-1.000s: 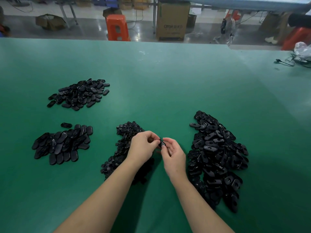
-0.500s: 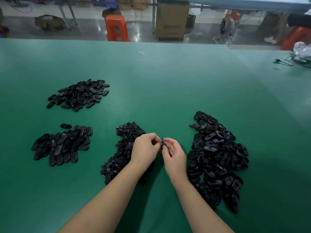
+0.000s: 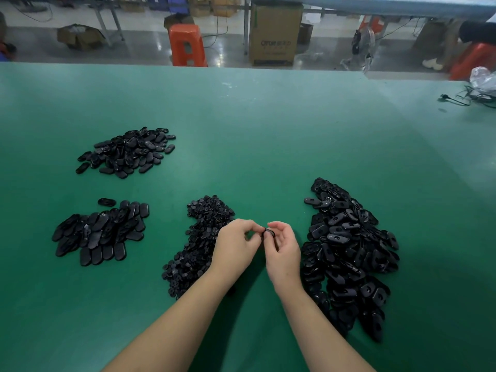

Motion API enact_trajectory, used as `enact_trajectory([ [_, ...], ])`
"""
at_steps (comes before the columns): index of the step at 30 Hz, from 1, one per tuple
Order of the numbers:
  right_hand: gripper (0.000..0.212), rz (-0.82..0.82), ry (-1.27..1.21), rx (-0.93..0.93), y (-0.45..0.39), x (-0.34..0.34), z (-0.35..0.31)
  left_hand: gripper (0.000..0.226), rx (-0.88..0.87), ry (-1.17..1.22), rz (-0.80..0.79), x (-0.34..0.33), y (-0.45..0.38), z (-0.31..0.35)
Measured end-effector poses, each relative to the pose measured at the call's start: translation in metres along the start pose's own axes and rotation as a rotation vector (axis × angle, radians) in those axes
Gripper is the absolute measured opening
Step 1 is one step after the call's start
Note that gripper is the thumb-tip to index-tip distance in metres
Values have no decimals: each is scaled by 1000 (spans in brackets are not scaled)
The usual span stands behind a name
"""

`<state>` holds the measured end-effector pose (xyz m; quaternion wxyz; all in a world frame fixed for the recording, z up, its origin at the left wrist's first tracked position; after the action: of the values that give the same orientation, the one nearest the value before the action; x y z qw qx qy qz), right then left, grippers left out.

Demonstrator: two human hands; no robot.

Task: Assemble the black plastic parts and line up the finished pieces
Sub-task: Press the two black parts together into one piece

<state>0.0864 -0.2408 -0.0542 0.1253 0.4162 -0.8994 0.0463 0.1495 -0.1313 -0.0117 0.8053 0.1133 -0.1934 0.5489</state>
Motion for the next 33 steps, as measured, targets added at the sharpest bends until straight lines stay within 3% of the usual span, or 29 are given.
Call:
enact_trajectory([
  [11, 25, -39, 87, -4, 2, -1, -3, 9, 174, 93, -93, 2, -16, -4],
  [33, 31, -3, 129, 36, 1, 1, -4, 7, 126, -59, -101, -3, -14, 8],
])
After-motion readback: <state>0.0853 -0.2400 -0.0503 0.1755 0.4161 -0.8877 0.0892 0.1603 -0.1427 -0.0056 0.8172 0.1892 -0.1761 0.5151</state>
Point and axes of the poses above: each hand's wrist, its own y-axis away from the middle knuckle, its own x-axis out of the back of the hand, z = x × y, the point moved 4 cm from there along -y, towards the middle knuckle, and after that the axes turned 12 degrees about y, right-handed, at the moved point
